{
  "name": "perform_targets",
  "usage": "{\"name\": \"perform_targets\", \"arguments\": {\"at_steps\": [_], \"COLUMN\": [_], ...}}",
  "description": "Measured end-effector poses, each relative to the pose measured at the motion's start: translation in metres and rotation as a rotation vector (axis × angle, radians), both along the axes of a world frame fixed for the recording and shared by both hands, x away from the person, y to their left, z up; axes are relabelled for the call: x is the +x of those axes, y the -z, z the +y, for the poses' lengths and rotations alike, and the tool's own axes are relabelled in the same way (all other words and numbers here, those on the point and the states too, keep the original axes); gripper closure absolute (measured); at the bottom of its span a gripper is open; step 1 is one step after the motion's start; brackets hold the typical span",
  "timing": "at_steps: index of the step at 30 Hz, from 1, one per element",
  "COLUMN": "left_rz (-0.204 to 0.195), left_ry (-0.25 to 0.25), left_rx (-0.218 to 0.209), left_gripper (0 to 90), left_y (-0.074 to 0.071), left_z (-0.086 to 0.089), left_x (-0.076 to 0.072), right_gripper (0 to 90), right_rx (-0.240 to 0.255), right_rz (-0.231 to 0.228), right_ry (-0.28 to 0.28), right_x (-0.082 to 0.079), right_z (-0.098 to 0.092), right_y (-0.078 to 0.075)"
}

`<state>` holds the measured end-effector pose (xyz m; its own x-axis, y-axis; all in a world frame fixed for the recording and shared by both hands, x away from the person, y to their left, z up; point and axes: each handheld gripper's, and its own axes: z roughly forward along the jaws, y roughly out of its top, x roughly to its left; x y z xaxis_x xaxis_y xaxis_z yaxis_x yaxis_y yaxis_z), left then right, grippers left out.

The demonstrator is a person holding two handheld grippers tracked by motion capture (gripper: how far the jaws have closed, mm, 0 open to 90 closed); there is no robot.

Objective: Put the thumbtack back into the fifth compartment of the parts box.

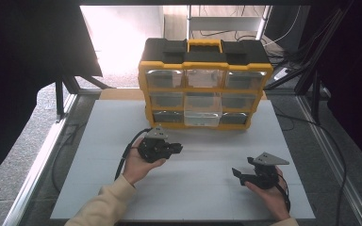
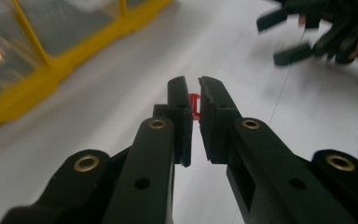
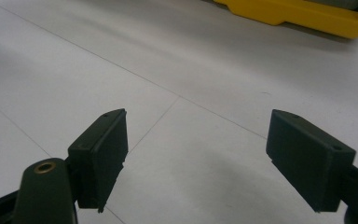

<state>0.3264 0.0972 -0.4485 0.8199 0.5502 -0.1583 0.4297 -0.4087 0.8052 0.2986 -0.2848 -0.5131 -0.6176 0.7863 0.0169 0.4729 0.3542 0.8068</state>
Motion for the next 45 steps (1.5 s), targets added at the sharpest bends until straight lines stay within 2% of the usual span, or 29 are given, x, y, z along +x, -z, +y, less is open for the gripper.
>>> {"name": "perform_targets", "arguments": {"at_steps": [5, 11, 23, 38, 45], "left_rz": [-0.025, -0.056, -0.101, -0.117, -0.119], "left_ry": [-0.013, -0.021, -0.032, -0.037, -0.042], "left_rx": [-0.052, -0.092, -0.111, -0.114, -0.111], "left_gripper": [82.2, 82.2, 82.2, 82.2, 82.1], "left_y": [-0.019, -0.035, -0.061, -0.077, -0.08], "left_z": [0.004, 0.008, 0.004, -0.011, -0.019], "left_x": [0.002, 0.005, 0.015, 0.034, 0.042], "right_gripper": [21.0, 21.0, 21.0, 21.1, 21.1], "right_rx": [0.002, 0.0, 0.002, 0.018, 0.014], "right_rz": [0.0, 0.002, -0.002, -0.01, -0.012], "right_ry": [0.0, -0.001, 0.001, -0.01, -0.006], "right_x": [0.0, 0.0, 0.0, -0.002, -0.002], "right_z": [0.0, 0.0, 0.0, 0.0, 0.0], "right_y": [0.0, 0.0, 0.0, -0.002, -0.003]}}
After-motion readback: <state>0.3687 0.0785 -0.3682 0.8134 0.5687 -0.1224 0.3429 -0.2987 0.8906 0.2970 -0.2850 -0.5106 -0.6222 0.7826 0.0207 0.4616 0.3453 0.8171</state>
